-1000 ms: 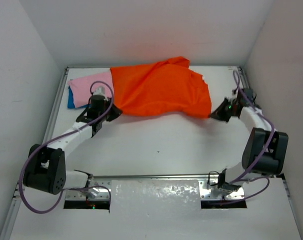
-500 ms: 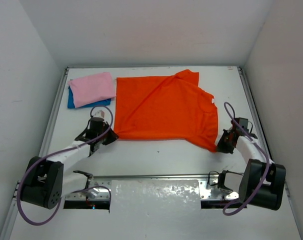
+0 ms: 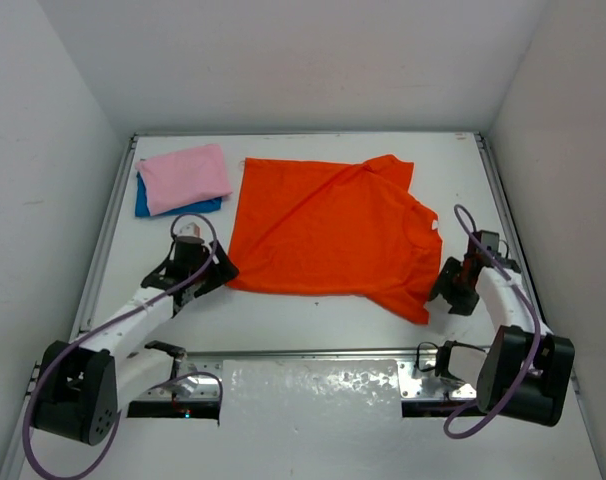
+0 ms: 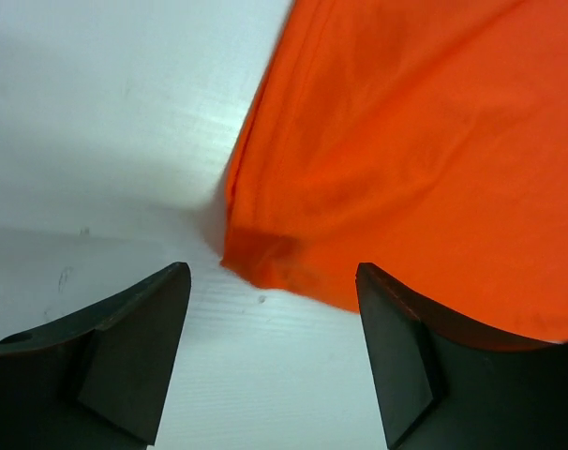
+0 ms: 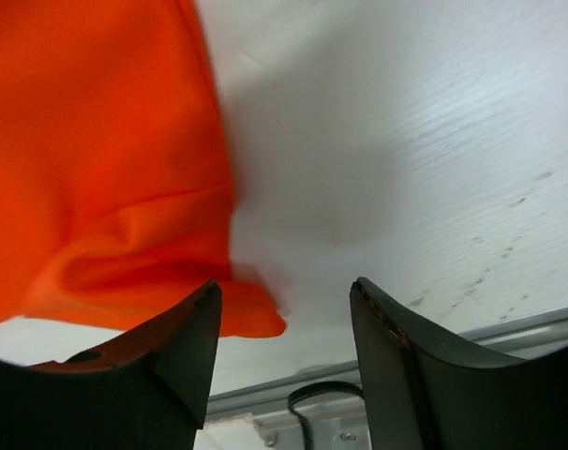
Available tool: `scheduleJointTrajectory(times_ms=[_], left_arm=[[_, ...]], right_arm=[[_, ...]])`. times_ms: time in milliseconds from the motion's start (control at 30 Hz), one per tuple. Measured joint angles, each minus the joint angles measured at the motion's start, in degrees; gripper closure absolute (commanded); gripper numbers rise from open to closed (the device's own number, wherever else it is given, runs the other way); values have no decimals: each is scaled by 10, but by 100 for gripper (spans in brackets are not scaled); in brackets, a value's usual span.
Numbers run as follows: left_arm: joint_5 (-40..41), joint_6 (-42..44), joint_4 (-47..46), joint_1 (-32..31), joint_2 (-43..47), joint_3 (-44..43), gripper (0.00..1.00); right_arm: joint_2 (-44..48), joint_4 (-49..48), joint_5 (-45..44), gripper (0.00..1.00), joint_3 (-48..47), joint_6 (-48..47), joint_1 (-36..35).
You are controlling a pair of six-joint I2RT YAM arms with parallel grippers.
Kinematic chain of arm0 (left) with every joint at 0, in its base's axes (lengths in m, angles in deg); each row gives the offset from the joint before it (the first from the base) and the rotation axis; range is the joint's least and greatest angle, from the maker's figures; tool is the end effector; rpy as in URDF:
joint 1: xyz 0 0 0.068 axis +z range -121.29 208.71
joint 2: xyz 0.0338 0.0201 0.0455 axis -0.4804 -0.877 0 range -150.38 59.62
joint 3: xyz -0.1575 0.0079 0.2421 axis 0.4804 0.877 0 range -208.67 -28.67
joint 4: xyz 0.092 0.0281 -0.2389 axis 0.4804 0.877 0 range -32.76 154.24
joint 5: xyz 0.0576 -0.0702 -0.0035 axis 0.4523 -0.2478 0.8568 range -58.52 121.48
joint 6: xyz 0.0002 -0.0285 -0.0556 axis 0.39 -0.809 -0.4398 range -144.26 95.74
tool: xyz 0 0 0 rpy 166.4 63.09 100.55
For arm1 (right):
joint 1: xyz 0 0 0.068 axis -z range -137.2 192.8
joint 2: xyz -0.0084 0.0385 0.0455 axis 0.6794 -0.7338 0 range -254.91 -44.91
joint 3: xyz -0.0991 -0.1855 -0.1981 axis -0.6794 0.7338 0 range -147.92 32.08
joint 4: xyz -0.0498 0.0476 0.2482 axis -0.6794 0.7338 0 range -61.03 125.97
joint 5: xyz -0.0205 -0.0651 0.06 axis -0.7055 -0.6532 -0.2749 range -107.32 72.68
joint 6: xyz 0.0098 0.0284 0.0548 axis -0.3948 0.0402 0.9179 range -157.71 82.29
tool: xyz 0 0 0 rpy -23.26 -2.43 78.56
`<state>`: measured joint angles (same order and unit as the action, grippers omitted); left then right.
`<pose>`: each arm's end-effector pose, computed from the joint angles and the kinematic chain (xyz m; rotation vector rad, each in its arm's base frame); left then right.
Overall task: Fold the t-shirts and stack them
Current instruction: Flatten out the tshirt
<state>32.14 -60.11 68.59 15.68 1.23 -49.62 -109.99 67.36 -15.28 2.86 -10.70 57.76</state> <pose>0.1761 -0.0402 0.1623 -0.4912 2.4073 -0.3696 0.1599 -0.0409 0.1585 1.0215 2.6827 0.0924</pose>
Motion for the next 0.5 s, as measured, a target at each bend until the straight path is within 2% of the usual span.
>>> scheduleJointTrajectory(times_ms=[167, 233, 400, 500], left_arm=[[19, 0, 27, 0, -19, -97, 30], [14, 4, 14, 0, -46, -138, 30], [-34, 36, -32, 0, -181, -219, 34], [-64, 57, -50, -2, -251, -230, 34]], right_arm=[[-29, 30, -3, 35, -118, 14, 0], [-53, 15, 13, 36, -160, 16, 0], [-137, -46, 66, 37, -214, 18, 0], [-198, -66, 95, 39, -246, 15, 0]])
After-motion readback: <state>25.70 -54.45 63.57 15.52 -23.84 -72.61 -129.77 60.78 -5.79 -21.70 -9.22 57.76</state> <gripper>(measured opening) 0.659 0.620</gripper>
